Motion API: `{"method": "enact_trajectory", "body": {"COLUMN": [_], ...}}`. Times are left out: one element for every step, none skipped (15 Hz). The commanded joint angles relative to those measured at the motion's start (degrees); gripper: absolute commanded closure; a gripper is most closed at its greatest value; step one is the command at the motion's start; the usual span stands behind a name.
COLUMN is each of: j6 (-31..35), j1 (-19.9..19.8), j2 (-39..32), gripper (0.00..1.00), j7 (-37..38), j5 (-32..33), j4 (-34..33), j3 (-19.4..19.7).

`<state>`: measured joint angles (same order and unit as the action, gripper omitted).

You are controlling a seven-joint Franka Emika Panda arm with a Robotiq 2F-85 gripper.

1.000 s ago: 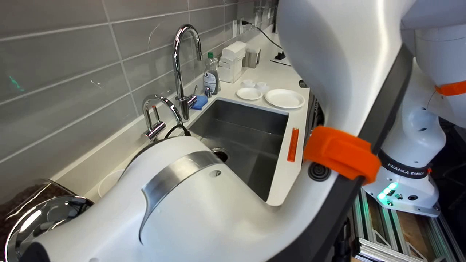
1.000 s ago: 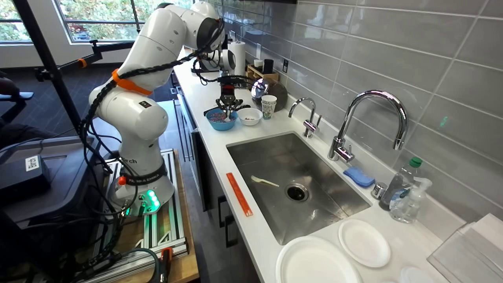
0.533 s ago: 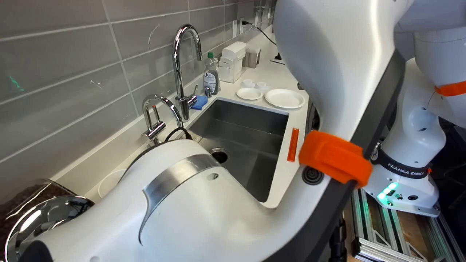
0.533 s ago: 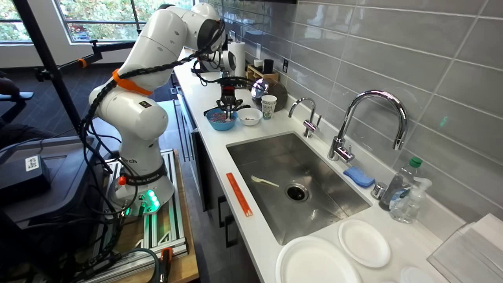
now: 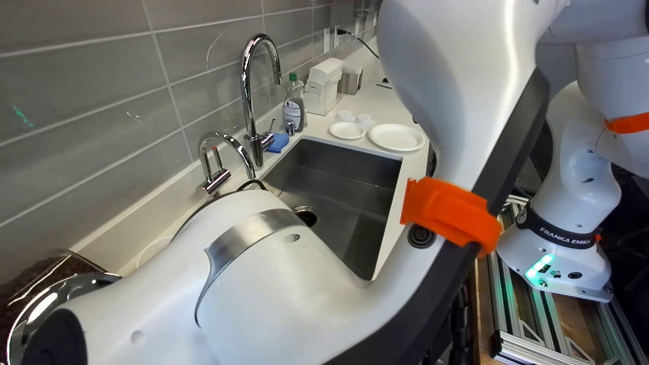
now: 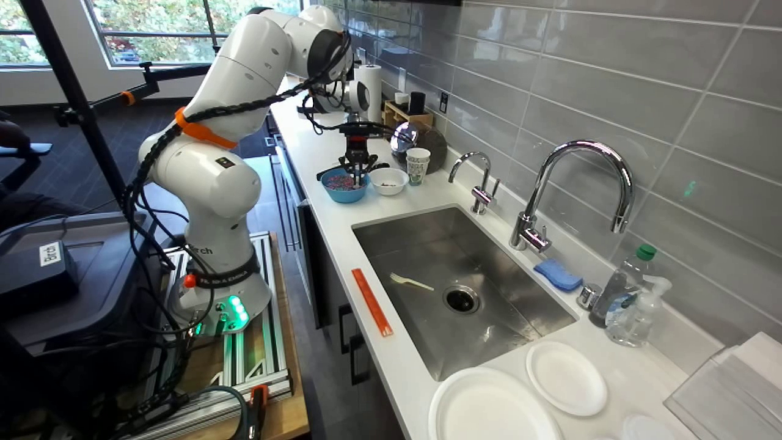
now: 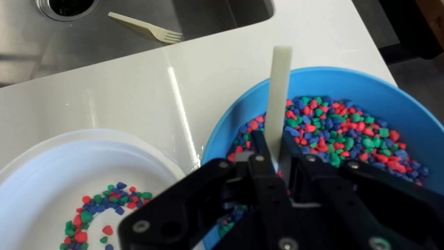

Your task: Scoop up the contents in the bowl and put them inside the white bowl

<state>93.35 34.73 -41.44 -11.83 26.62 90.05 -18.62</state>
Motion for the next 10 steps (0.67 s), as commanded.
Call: {"method": "enact_trajectory", "body": {"j6": [3.1, 4.0, 4.4, 5.3, 5.9, 6.8, 7.7, 8.7, 9.6, 10.5], "j1": [-0.6, -0.9, -1.0, -1.2, -1.4, -1.7, -1.9, -2.2, -2.5, -2.7], "j2": [1.7, 2.0, 2.2, 2.6, 3.0, 3.6, 4.2, 4.8, 5.4, 5.8], "gripper": [0.97, 0.97, 0.97, 0.97, 0.97, 0.97, 0.97, 0.97, 0.97, 0.97], "j7": [1.0, 1.0, 1.2, 1.3, 1.4, 1.7, 1.9, 2.1, 2.2, 2.5], "j5": [-0.9, -1.0, -1.0, -1.1, -1.2, -1.2, -1.2, -1.3, -1.5, -1.6], "j4": [2.8, 3.4, 3.8, 4.4, 5.0, 5.9, 6.8, 7.7, 8.6, 9.3], "j3": [0.4, 0.3, 0.3, 0.3, 0.3, 0.2, 0.2, 0.2, 0.1, 0.1]}}
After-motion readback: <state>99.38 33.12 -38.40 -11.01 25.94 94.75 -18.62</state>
